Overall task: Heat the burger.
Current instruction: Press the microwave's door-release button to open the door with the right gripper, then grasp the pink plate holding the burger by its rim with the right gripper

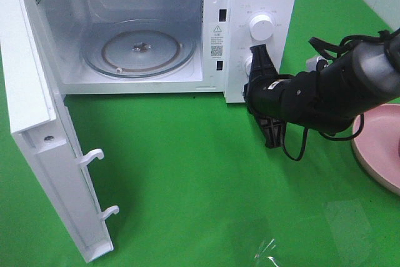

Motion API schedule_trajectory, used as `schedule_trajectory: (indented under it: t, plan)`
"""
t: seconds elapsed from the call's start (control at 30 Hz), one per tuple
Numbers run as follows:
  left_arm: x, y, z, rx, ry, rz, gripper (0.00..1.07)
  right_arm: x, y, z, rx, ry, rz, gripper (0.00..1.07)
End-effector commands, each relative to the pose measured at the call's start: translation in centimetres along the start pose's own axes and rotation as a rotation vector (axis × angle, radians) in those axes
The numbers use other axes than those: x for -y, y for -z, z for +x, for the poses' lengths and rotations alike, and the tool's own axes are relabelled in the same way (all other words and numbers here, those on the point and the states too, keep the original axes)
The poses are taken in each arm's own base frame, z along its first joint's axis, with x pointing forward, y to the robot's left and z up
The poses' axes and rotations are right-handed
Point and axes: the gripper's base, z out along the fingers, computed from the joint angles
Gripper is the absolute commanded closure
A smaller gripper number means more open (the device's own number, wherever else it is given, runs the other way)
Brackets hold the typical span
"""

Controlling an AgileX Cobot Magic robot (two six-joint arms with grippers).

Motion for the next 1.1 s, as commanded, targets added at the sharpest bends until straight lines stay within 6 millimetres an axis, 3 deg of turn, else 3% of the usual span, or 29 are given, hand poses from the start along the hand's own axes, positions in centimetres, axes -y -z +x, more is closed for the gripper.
schedule_trajectory:
  t: [0.03, 0.3, 0.4, 0.53, 0.77, 1.1]
  plan:
    - [0.1, 0.2, 0.1, 0.028, 0.007, 0.007, 0.03, -0.2, 0.8, 0.0, -0.040, 0.080, 0.041, 1.07]
    - [0.1, 0.2, 0.1, 0.028, 0.007, 0.007, 0.03, -1.6, 3.3, 0.5, -0.191, 0.414, 0.107, 1.07]
    - [0.1, 0.2, 0.1, 0.028, 0.007, 0.007, 0.03, -1.8, 3.6, 0.6, -0.210, 0.451, 0.110, 1.06]
    - [0.1, 0.2, 0.1, 0.028, 0.007, 0.007, 0.03, -2.3, 5.2, 0.9, -0.325, 0.682, 0.126, 1.05]
    - [0.1, 0.2, 0.1, 0.028, 0.007, 0.007, 0.03, -1.9, 6.9, 1.3, -0.503, 0.970, 0.168, 1.04]
    - [0.1, 0.2, 0.1, 0.028, 0.007, 0.007, 0.03, -2.2, 10.3, 0.1, -0.642, 1.336, 0.252, 1.00]
